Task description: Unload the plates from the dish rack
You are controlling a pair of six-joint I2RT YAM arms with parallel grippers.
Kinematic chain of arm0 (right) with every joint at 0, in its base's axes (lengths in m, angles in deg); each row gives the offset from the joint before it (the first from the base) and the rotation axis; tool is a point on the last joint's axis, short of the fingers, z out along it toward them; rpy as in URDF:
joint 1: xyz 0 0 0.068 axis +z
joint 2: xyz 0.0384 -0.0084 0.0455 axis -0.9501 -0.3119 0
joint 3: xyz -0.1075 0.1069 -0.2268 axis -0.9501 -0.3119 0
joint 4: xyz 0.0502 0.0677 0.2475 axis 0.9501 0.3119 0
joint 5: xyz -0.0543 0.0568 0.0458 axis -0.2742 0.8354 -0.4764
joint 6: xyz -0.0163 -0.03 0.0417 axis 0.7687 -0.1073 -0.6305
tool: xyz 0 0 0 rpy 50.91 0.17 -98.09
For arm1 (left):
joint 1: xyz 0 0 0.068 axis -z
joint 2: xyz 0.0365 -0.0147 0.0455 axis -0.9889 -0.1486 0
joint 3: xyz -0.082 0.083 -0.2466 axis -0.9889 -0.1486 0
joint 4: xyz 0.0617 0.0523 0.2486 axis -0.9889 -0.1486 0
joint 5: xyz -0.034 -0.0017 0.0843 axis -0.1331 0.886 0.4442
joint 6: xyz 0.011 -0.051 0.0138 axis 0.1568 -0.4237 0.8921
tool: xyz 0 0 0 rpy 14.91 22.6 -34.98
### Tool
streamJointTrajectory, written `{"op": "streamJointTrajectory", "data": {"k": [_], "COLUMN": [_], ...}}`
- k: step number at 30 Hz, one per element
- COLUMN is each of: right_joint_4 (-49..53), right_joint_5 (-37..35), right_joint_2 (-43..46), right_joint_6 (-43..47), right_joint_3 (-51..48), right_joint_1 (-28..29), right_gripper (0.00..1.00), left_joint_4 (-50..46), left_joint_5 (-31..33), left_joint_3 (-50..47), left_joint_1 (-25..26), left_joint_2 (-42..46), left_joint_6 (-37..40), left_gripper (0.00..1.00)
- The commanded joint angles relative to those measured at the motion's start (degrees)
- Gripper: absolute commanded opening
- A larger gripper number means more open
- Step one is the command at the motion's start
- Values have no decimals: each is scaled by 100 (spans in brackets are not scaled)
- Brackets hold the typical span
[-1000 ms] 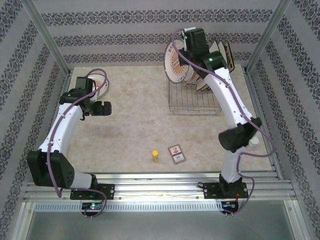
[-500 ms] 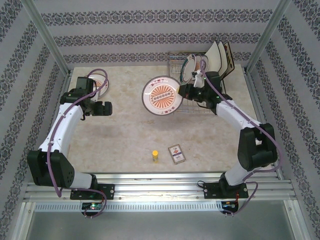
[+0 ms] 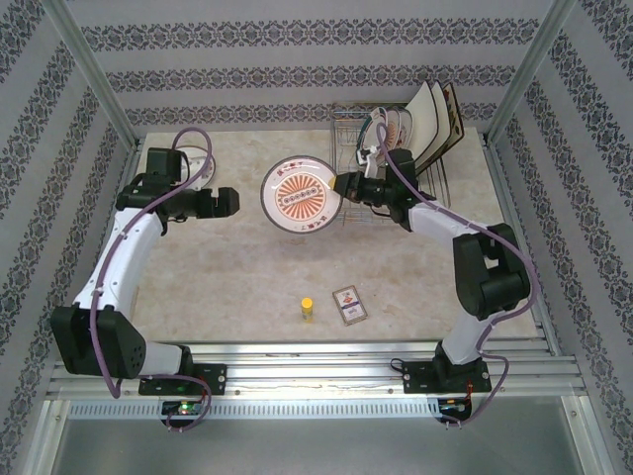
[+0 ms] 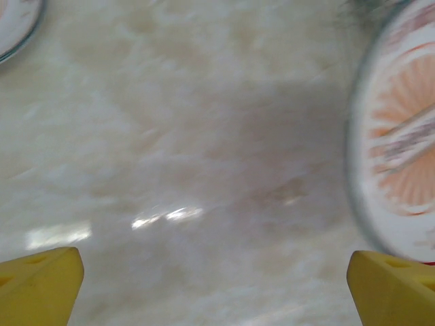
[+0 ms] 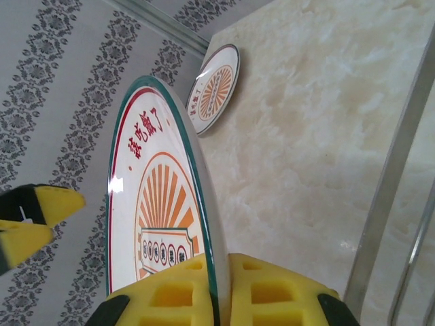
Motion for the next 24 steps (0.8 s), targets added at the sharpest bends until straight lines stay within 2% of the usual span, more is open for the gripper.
{"op": "streamJointTrajectory", "data": {"k": [1,6,9,13,14,16,17,19,24], "right_joint_4": [-547,-604,-599,-564,-579,-591,-591,-593,-561], "right_joint_5": [294,363,391,348,368,370,377,368,354], "right_joint_2": [-60,-172,-254,-326,-358,-409,-436,-466,-524], "right_joint_6": [-178,-343,-411,-437,-455,-484,-504,-524,-513], "right_joint_3": [451,754,949,1119,1163,1234,1269,1302,1442], "right_joint_1": [117,281,419,550,566,595,610,623,644], "right_gripper": [0,0,0,0,0,0,0,0,0], "left_joint_4": [1048,2076,2565,3093,3161,3202,3189,3193,3140], "left_joint_5": [-1288,-1892,-2034,-2395,-2444,-2486,-2494,-2502,-2419], "left_joint_3": [-294,-785,-986,-1132,-1144,-1130,-1112,-1108,-1110], "left_joint_1": [67,68,84,102,97,103,103,103,103], "left_joint_2": [111,3,-85,-180,-198,-243,-262,-269,-296], "left_joint_6": [-534,-1157,-1397,-1688,-1743,-1757,-1757,-1757,-1730], "left_gripper": [100,100,98,86,78,71,63,53,7]}}
